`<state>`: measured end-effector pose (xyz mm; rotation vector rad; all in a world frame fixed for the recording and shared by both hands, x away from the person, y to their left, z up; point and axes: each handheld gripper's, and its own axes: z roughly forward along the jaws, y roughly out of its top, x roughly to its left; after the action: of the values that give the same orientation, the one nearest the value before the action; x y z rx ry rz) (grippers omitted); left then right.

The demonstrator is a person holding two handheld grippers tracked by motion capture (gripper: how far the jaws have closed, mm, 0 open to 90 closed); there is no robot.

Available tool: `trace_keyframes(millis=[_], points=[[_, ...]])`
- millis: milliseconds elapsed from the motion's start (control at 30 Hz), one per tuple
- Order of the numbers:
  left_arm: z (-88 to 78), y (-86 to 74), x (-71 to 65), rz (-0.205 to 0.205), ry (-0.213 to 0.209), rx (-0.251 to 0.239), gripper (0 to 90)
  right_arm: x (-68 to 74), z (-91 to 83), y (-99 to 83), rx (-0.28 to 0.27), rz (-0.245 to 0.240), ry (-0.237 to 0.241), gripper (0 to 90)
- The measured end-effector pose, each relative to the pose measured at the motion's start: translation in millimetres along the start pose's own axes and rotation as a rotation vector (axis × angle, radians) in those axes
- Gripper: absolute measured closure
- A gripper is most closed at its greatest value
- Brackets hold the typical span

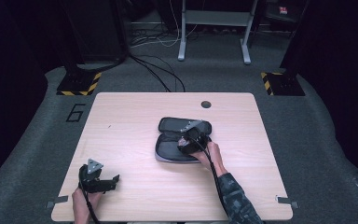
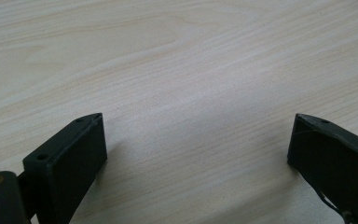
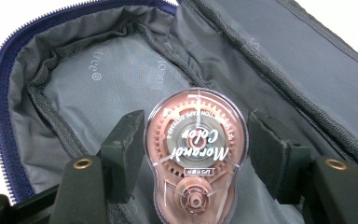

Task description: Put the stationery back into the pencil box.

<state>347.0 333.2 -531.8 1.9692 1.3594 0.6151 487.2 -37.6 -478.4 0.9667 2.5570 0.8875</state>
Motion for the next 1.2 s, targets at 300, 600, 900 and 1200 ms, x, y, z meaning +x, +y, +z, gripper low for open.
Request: trace_keyframes(millis=[300,600,900,1200], points=[[0.0,0.0,0.0,-0.001,-0.002,0.0,4.5,-0.8,2.5,-0.1,0.013,0.013,-0.007,37.9],[0.1,0.0,0.1,-0.001,-0.002,0.0,4.5,-3.1,-2.4,-0.9,-0.005,0.034,-0.004,26.1],[-0.2,0.2,0.5,0.0,-0.007,0.005,4.5,-2.3,-22.2,-3.4,-0.053,0.038,0.031,14.0],[-0.2,0.2,0.5,0.0,-0.007,0.005,4.5,-2.1,-52.7,-14.8,-0.1,0.023,0.023,11.1]])
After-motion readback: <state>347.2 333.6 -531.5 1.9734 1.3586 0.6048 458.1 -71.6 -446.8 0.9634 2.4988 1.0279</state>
